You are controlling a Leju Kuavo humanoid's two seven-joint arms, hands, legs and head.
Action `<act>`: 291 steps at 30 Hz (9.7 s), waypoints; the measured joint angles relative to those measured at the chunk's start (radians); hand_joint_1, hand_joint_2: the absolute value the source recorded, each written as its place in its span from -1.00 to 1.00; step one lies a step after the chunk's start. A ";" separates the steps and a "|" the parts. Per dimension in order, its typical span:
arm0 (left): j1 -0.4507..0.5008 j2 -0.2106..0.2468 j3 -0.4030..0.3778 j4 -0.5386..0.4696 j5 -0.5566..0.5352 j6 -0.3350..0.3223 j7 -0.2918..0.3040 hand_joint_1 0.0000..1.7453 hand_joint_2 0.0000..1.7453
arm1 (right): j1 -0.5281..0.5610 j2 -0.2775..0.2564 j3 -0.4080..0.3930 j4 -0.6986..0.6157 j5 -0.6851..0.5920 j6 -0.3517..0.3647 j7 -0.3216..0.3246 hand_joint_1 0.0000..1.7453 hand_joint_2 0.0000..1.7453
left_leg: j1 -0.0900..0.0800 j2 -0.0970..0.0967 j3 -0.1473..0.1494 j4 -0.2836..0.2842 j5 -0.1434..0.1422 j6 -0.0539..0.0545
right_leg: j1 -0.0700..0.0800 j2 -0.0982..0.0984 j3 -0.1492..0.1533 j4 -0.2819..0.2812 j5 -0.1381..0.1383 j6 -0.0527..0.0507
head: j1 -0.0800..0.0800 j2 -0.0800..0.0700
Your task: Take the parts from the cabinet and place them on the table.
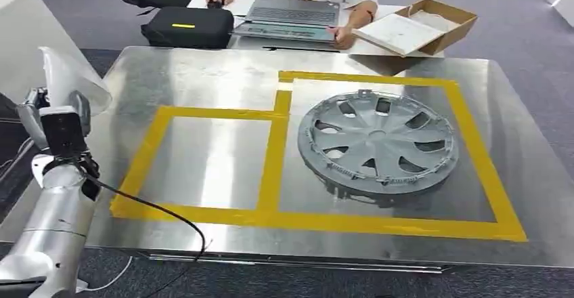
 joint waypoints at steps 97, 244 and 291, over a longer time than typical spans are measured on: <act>-0.146 -0.239 -0.298 0.330 -0.153 -0.069 0.061 1.00 1.00 | -0.013 -0.015 0.054 0.000 0.013 0.000 -0.002 -1.00 1.00 | -0.007 -0.006 -0.012 -0.011 0.020 0.003 | -0.012 -0.004 0.099 -0.233 0.154 0.008 | 0.000 0.000; 0.055 -0.215 -0.416 -0.132 -0.251 0.199 0.068 -1.00 -1.00 | -0.010 0.021 0.039 0.001 -0.019 -0.068 0.014 -1.00 -1.00 | -0.012 0.004 0.054 -0.027 -0.023 0.023 | -0.001 -0.007 0.042 -0.220 0.118 0.004 | -0.001 0.000; 0.294 -0.173 -0.341 -0.289 -0.304 0.217 0.008 -1.00 -1.00 | -0.028 0.018 0.039 0.000 -0.017 -0.039 0.014 -1.00 -1.00 | -0.015 0.003 -0.085 0.176 -0.144 -0.037 | 0.001 -0.010 0.181 -0.313 0.138 -0.051 | -0.011 0.000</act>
